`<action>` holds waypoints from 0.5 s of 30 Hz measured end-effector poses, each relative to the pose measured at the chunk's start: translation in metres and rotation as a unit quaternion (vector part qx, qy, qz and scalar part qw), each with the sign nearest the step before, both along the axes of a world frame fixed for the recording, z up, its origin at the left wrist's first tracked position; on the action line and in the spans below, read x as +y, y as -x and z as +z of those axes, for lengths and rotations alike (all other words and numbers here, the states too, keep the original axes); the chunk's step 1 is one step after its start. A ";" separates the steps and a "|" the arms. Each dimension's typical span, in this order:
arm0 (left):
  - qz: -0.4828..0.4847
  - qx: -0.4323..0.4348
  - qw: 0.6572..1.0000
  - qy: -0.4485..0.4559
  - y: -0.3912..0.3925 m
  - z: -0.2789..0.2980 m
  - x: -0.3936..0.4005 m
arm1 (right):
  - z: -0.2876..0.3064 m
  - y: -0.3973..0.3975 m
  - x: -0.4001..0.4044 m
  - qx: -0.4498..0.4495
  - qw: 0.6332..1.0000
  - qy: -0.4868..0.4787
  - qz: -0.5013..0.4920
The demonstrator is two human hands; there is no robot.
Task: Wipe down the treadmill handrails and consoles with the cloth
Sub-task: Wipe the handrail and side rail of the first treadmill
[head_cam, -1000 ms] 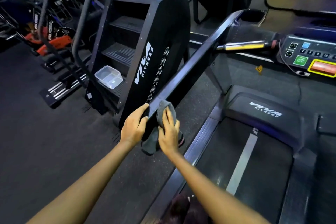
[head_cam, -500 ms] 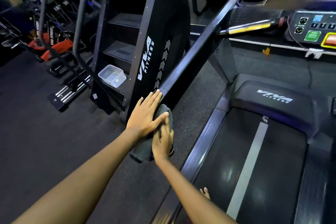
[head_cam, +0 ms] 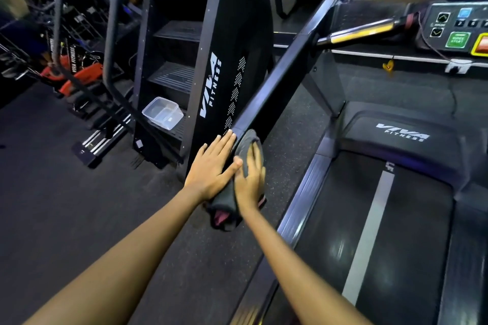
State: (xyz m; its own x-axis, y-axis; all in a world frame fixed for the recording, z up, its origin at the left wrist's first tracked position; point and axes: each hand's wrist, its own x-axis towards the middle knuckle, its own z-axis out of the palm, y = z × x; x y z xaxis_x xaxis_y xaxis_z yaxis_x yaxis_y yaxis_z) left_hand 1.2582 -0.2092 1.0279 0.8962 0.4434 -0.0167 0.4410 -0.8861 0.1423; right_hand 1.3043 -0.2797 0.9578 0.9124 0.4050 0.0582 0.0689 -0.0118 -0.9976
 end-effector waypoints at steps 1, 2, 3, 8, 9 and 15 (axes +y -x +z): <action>0.000 0.000 1.000 0.004 0.000 0.000 0.000 | -0.004 0.014 -0.003 -0.025 1.000 0.008 0.007; -0.001 0.000 1.000 0.008 0.000 0.001 0.001 | -0.006 0.025 -0.006 -0.041 0.999 0.019 0.014; -0.002 0.000 1.000 0.010 0.001 0.001 0.002 | -0.009 0.030 -0.007 -0.053 0.998 0.029 0.014; -0.001 0.002 1.000 0.004 0.001 0.000 0.000 | -0.009 -0.015 0.002 -0.053 0.999 0.005 -0.009; -0.003 0.004 1.000 -0.001 0.001 0.000 0.000 | -0.007 -0.031 0.006 -0.032 0.999 0.009 -0.006; -0.003 -0.024 0.999 0.032 0.001 -0.002 0.001 | 0.012 -0.047 0.004 -0.033 0.999 0.027 0.005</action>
State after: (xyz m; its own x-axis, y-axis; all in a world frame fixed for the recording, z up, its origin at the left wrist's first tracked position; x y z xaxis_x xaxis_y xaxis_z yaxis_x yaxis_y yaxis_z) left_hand 1.2576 -0.2078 1.0263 0.8989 0.4381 -0.0015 0.4276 -0.8767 0.2204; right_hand 1.3513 -0.2758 0.9695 0.9034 0.4181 0.0956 0.1349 -0.0652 -0.9887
